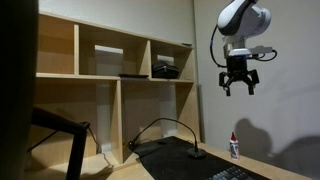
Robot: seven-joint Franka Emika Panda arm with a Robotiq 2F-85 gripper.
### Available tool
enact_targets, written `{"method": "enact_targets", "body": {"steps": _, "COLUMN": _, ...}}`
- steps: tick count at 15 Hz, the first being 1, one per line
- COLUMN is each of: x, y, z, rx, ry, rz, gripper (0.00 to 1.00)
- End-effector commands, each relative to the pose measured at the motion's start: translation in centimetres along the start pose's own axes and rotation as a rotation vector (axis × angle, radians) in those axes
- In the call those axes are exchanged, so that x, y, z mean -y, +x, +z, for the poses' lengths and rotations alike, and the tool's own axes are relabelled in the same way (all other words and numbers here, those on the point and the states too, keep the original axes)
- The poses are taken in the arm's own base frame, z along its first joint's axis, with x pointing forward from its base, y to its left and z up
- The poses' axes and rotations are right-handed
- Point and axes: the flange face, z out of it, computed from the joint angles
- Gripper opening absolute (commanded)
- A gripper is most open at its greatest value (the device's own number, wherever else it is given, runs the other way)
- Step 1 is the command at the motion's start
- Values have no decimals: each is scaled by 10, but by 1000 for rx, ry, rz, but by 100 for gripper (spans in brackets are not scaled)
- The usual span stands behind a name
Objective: Move the black thing off the black mat
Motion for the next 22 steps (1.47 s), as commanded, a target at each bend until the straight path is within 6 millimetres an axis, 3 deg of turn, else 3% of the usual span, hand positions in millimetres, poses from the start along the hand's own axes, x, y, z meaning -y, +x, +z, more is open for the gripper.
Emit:
{"method": "enact_targets", "body": {"steps": 1, "x": 1, "y": 7, "z": 0, "rx": 4, "ry": -2, "rz": 8, "gripper": 100}}
{"method": "enact_targets", "body": {"steps": 2, "x": 2, "y": 11, "z": 0, "rx": 4, "ry": -3, "rz": 11, "gripper": 100}}
{"method": "enact_targets", "body": {"steps": 6, "x": 24, "y": 65, "z": 45, "rx": 76, "ry": 42, "rz": 277, "gripper": 100}}
{"method": "enact_targets", "body": {"steps": 11, "x": 28, "y": 143, "z": 56, "rx": 148, "ry": 153, "rz": 527, "gripper": 100}}
{"method": "enact_targets", "body": {"steps": 12, "x": 28, "y": 113, "z": 58, "rx": 112, "ry": 130, "rz": 453, "gripper": 100}}
{"method": "enact_targets", "body": {"steps": 14, "x": 28, "y": 136, "z": 61, "rx": 124, "ry": 141, "rz": 501, "gripper": 100}}
{"method": "enact_targets", "body": {"steps": 16, "x": 29, "y": 142, "z": 61, "rx": 124, "ry": 141, "rz": 513, "gripper": 100}}
{"method": "enact_targets", "body": {"steps": 18, "x": 43, "y": 154, "z": 89, "rx": 117, "ry": 95, "rz": 591, "gripper": 100}}
{"method": "enact_targets", "body": {"steps": 22, "x": 58, "y": 192, "z": 136, "rx": 175, "ry": 198, "rz": 841, "gripper": 100}}
